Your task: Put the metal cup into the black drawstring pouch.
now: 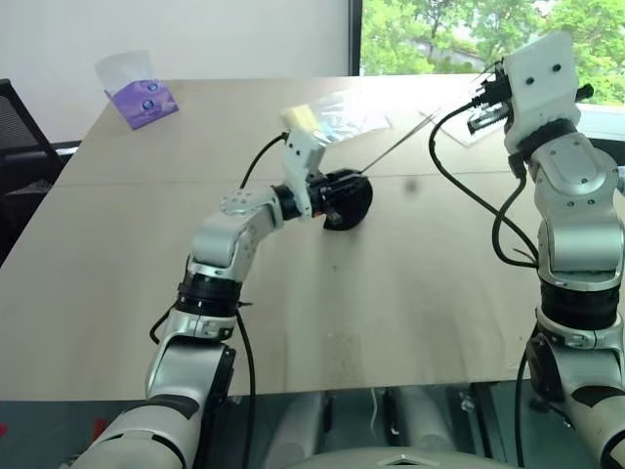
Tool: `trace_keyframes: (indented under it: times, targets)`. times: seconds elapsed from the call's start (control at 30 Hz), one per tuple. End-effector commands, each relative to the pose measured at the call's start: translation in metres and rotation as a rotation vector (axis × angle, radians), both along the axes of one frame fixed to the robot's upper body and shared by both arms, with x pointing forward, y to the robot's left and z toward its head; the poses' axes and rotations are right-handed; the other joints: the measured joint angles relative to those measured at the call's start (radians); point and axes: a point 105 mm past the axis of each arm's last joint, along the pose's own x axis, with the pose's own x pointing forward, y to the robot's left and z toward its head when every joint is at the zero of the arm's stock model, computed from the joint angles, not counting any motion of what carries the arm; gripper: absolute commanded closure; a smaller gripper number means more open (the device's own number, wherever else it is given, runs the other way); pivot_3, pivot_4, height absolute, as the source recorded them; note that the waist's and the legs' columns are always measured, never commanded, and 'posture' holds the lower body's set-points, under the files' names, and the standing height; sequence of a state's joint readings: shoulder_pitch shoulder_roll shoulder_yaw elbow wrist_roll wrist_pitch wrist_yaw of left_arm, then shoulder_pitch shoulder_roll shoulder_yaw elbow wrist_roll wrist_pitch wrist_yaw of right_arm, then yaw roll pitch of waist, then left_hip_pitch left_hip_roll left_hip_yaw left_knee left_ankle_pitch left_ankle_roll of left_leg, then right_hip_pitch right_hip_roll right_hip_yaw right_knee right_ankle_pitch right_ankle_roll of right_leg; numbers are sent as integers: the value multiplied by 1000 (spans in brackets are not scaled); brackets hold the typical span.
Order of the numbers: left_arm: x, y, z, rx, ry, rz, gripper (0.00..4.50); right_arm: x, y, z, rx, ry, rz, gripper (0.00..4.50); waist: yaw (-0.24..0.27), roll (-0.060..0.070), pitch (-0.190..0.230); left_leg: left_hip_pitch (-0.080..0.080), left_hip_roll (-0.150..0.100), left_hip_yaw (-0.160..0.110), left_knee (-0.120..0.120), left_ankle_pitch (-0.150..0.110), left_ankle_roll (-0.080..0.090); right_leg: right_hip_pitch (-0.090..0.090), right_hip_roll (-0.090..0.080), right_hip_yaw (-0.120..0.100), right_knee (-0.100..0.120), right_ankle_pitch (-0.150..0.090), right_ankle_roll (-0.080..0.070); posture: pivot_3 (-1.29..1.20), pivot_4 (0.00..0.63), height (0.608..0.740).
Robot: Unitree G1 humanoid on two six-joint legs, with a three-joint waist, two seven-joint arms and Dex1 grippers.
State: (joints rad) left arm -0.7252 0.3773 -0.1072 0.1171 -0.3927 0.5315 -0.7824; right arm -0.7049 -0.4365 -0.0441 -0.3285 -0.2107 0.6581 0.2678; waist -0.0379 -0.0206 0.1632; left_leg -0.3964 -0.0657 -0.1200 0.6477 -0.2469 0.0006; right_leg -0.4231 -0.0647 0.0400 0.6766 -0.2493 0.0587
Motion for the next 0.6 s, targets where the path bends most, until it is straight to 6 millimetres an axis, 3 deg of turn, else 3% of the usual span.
trace_keyframes:
  times: [0.03,0.23,0.33,0.4,0.47,0.5,0.57,0.6]
  targets:
    - [7,26,-29,105,53,90,4349,-14,-41,17,27,-97,-148,4500,-1,0,0,0,0,0,0,0,0,0,0,0,0,0,0,0,150,740]
    - [13,38,-41,136,80,140,4349,-15,-53,-6,35,-24,-182,4500,-2,0,0,0,0,0,1,0,0,0,0,0,1,0,0,0,150,740]
    - [8,26,-28,44,86,83,4349,-16,-18,-39,79,126,42,4500,-1,0,0,0,0,1,1,0,0,0,0,0,1,0,0,0,150,740]
    - [1,19,-18,-27,111,29,3309,-21,-8,-57,123,207,114,4500,-2,0,0,0,0,0,1,0,0,1,0,0,1,0,0,0,150,740]
    - [-1,22,-14,-57,121,24,2521,-27,-6,-67,141,251,151,3878,-1,0,0,0,0,0,1,0,0,1,0,0,1,0,0,0,150,740]
    - [0,25,-11,-73,126,39,2292,-30,-4,-69,147,264,168,3777,-2,0,0,0,0,0,1,0,0,1,0,0,1,0,0,0,150,740]
    - [5,38,-7,-131,164,93,1894,-39,-4,-75,155,286,190,3218,-1,0,0,0,0,0,2,0,1,1,0,0,1,0,0,0,150,740]
    - [5,49,-1,-189,201,101,1408,-49,-4,-86,147,320,207,2761,-1,0,0,0,0,-1,3,0,1,1,0,-1,1,0,0,0,150,740]
